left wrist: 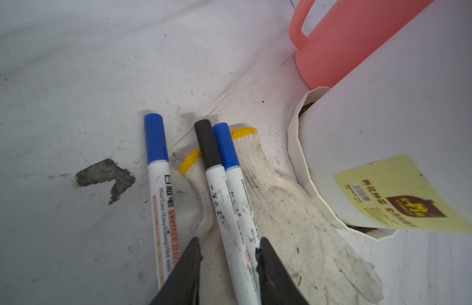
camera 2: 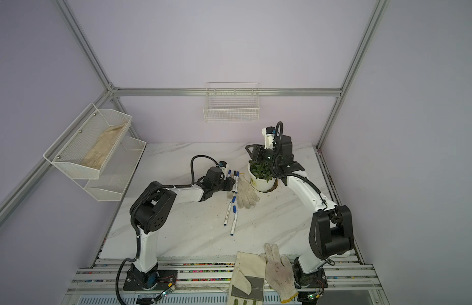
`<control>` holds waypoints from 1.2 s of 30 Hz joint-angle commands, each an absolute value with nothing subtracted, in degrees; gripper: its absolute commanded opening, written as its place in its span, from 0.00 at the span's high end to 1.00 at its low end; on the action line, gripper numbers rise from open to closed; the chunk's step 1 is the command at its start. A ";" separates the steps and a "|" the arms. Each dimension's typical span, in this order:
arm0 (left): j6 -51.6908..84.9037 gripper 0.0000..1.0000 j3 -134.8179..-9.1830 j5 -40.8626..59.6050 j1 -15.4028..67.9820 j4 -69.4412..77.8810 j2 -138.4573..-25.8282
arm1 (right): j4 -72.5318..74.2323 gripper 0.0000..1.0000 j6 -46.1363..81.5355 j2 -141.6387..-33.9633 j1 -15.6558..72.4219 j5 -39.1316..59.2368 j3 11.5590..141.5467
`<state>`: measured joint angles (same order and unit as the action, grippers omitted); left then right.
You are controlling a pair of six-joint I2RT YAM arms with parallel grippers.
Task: Insert the pens into the pen caps
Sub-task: 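Lower the black-capped marker onto the glove with the left gripper, then open the left gripper and move it to the uncapped white marker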
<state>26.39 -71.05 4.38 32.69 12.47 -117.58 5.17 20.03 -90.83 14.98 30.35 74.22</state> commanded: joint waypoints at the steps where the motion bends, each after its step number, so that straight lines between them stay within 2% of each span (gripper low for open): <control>1: 25.16 0.62 -70.59 6.40 32.67 14.46 -110.28 | 0.10 0.50 16.36 -91.25 14.86 28.02 73.16; 5: 21.83 0.58 -62.64 7.60 33.68 12.59 -104.34 | -0.25 0.51 15.65 -89.67 14.99 26.45 69.81; 10: 17.49 0.53 -55.89 3.51 36.18 3.68 -98.19 | -0.43 0.51 15.40 -90.20 14.99 25.40 70.19; 17: 12.57 0.47 -54.05 -1.17 42.66 -7.71 -95.53 | -0.36 0.52 15.79 -91.99 14.98 25.97 71.52; 24: 12.58 0.48 -56.34 -0.77 43.86 -13.82 -97.83 | -0.46 0.53 15.95 -92.25 14.96 26.28 71.63; 31: 5.36 0.51 -64.35 2.17 43.86 -23.00 -103.31 | -0.89 0.53 15.90 -93.00 14.95 26.45 72.44; 33: 4.61 0.54 -65.99 2.29 43.86 -25.69 -104.61 | -1.05 0.54 15.89 -93.08 14.96 26.43 72.54; 36: 4.13 0.64 -67.47 1.55 43.86 -29.30 -105.74 | -0.66 0.54 15.83 -92.69 15.02 26.40 72.22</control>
<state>6.50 -63.13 0.80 43.94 -22.46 -104.55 -0.32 16.21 -92.68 14.98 26.37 70.91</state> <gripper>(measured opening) 0.390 0.464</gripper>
